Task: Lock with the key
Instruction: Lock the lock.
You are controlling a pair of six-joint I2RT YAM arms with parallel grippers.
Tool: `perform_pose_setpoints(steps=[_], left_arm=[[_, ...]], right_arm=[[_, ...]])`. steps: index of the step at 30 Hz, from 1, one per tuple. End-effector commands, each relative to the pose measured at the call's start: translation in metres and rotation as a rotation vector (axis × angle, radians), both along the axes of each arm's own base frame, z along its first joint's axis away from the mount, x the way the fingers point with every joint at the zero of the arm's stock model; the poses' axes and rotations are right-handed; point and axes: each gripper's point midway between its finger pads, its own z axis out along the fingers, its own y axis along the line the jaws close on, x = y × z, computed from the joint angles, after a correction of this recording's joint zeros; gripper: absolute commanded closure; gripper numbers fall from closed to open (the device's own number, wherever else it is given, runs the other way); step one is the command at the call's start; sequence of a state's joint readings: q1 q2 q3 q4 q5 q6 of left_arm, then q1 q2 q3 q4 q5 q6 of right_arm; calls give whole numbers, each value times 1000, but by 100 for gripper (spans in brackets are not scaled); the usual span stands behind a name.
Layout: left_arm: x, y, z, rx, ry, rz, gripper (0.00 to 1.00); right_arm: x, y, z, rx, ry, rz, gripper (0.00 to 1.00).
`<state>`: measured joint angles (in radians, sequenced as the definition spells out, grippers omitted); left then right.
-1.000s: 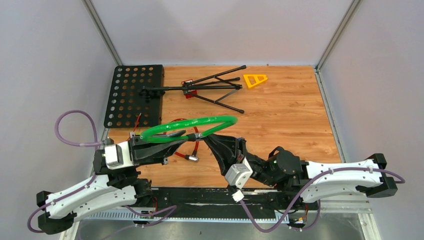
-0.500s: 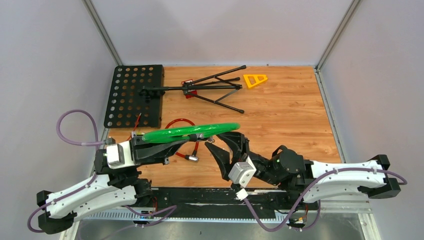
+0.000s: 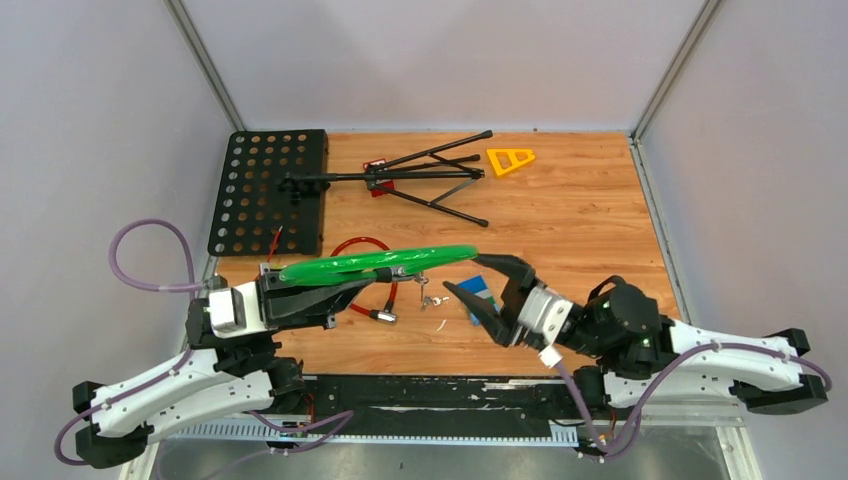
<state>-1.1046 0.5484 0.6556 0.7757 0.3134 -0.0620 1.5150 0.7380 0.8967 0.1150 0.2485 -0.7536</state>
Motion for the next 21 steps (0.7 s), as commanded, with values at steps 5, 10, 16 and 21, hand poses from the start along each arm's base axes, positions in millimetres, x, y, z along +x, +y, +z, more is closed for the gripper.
perform_pose_setpoints(steps=[5, 10, 16, 21], left_arm=[[-18, 20, 37, -103, -77, -36, 100], [-21, 19, 37, -99, -82, -57, 100], [-24, 19, 37, -89, -91, -65, 100], [-24, 18, 35, -88, -91, -70, 100]], right_arm=[[-7, -15, 16, 8, 282, 206, 47], [-9, 4, 8, -63, 339, 295, 47], [-19, 6, 19, -49, 349, 427, 49], [-19, 11, 17, -35, 360, 448, 52]])
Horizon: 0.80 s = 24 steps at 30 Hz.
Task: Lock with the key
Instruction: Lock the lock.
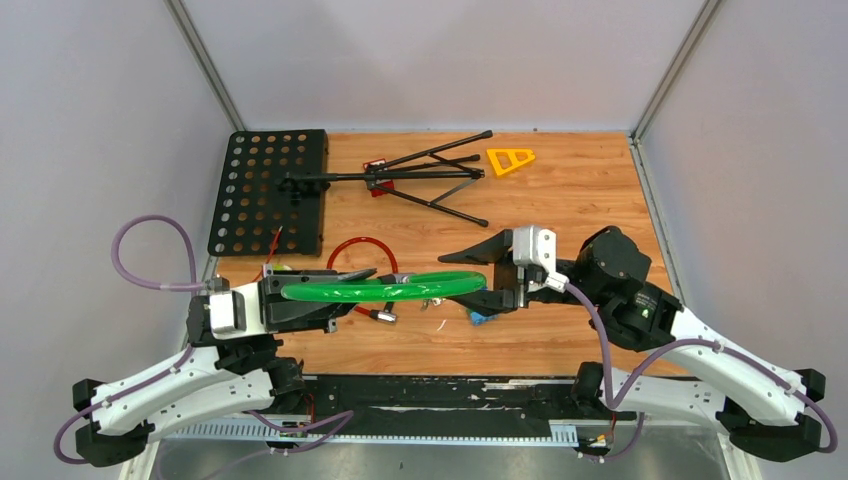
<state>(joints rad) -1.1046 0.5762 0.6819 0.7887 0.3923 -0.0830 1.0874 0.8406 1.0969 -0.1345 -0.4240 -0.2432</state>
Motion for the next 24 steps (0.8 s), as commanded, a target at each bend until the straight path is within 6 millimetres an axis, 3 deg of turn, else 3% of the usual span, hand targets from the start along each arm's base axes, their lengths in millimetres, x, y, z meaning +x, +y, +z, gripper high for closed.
perform_pose_setpoints(steps=[1, 7, 24], left_arm=[[-12, 23, 31, -107, -42, -9, 100], [-13, 24, 30, -107, -43, -13, 100], [-14, 24, 30, -105, -46, -21, 100]], right_arm=[[-19, -1, 21, 73, 4, 102, 53], [-24, 6, 20, 66, 13, 152, 52], [-12, 15, 23, 94, 15, 115, 56]])
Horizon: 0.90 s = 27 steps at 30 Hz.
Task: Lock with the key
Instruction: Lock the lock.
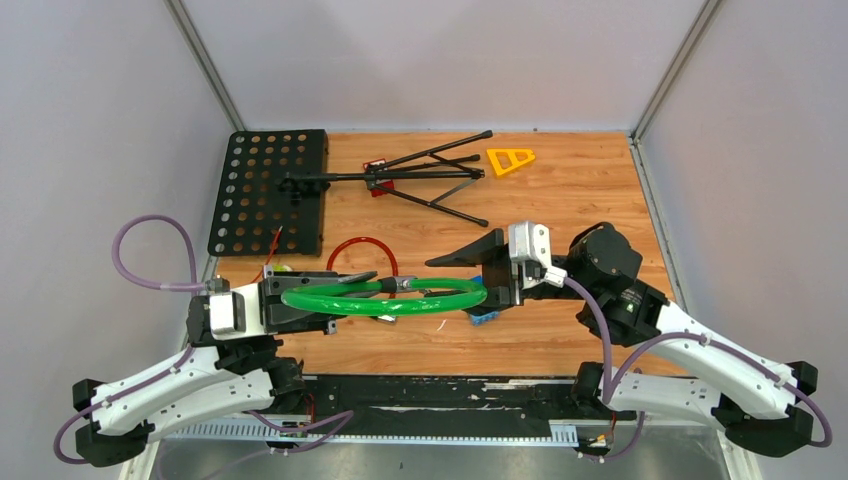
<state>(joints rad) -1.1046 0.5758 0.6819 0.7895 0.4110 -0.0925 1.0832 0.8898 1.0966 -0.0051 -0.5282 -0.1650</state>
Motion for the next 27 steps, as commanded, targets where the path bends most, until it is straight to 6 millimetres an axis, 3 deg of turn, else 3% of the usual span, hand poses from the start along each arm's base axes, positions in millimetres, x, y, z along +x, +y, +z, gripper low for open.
perform_pose_setpoints(steps=[1, 13, 27], left_arm=[[-11, 24, 30, -112, -38, -2, 100], [-10, 25, 31, -113, -37, 3, 100], [-5, 26, 32, -123, -21, 22, 100]], right_arm=[[1, 2, 9, 30, -3, 5, 56], [3, 8, 1, 3, 6, 12, 64], [11, 12, -5, -19, -1, -18, 93]])
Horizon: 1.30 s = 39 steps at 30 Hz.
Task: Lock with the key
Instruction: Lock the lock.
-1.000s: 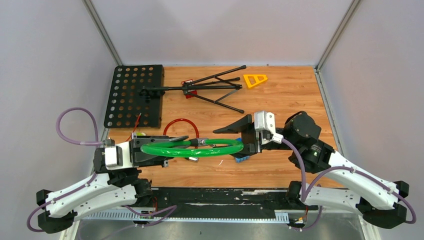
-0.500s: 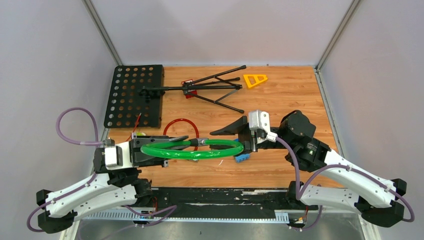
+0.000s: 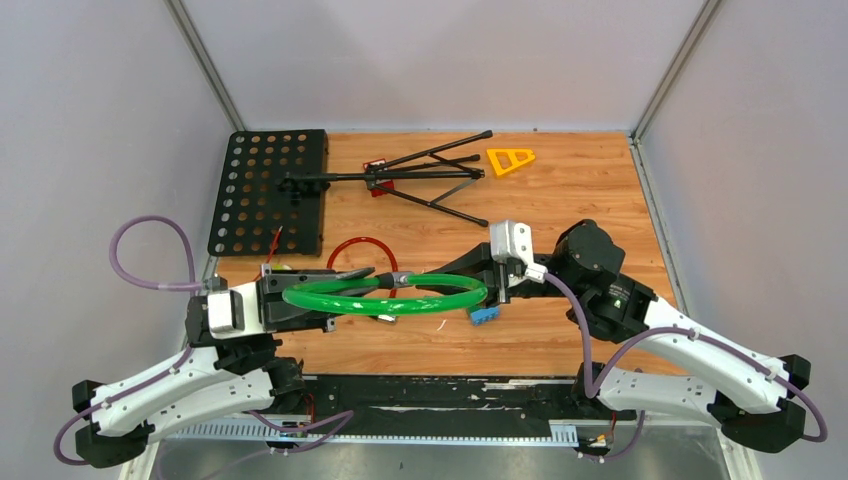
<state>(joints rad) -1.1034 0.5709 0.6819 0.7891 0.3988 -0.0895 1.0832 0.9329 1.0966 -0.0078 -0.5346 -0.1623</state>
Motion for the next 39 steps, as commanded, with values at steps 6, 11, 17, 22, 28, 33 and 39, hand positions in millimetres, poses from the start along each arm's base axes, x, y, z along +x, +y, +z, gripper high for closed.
perform_pose_setpoints(steps=[6, 11, 17, 22, 28, 33, 39], left_arm=[[1, 25, 31, -127, 6, 38, 100], [4, 24, 30, -129, 19, 51, 100], [7, 22, 29, -124, 20, 62, 100], [8, 22, 29, -122, 20, 67, 100], [8, 23, 28, -123, 22, 69, 100], [10, 23, 29, -127, 35, 74, 100], [13, 22, 27, -130, 56, 76, 100]], right_arm=[[13, 1, 5, 35, -82, -62, 98], [22, -1, 8, 73, -113, -119, 89], [24, -2, 13, 110, -130, -131, 83], [26, -1, 13, 114, -133, -142, 87], [30, -1, 15, 125, -140, -166, 97], [33, 0, 13, 124, -157, -202, 99], [40, 3, 17, 146, -207, -311, 100]])
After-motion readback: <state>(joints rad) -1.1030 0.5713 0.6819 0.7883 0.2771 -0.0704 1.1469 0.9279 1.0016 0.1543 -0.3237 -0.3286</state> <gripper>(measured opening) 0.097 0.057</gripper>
